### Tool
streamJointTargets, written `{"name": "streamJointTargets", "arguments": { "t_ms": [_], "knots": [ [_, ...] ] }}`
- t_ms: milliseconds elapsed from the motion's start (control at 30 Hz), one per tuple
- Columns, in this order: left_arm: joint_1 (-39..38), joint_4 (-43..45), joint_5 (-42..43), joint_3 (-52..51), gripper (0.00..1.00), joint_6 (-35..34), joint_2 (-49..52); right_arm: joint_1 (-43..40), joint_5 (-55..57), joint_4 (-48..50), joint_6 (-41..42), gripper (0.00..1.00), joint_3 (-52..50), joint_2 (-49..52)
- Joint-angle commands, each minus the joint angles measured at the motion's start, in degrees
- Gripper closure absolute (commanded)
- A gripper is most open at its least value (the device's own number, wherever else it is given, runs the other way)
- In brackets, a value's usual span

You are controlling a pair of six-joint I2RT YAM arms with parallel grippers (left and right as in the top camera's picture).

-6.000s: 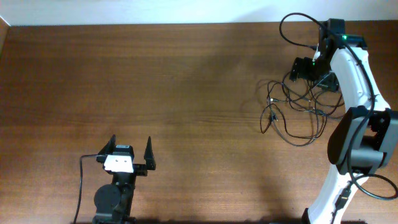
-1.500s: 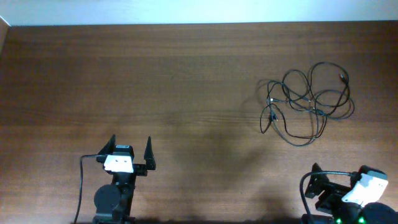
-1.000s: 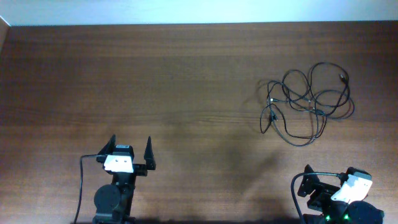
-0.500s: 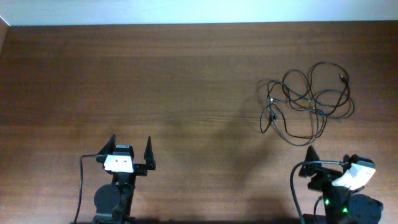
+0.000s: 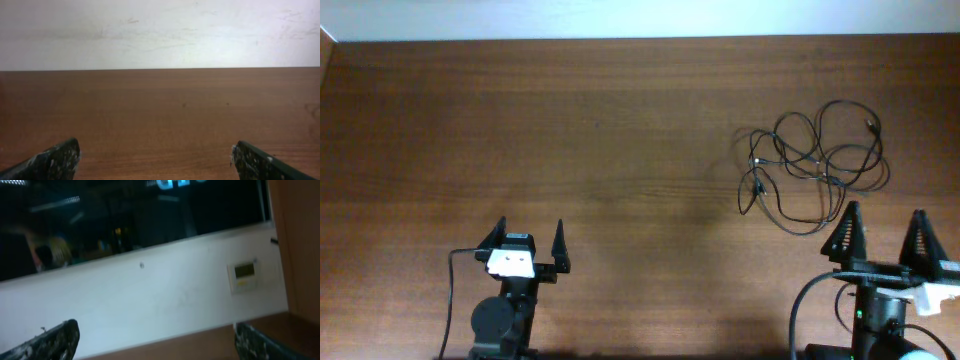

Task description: Untangle cables

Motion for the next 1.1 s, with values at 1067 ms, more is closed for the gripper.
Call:
{"name": "streamJointTargets", "arguments": {
  "t_ms": [1067],
  "knots": [
    [0.24,-0.31,0.66,-0.13,0.01,0.87,-0.35,-0.09,-7.89,-5.88,-15.43,0.02,-18.34,-0.46]
  ]
}}
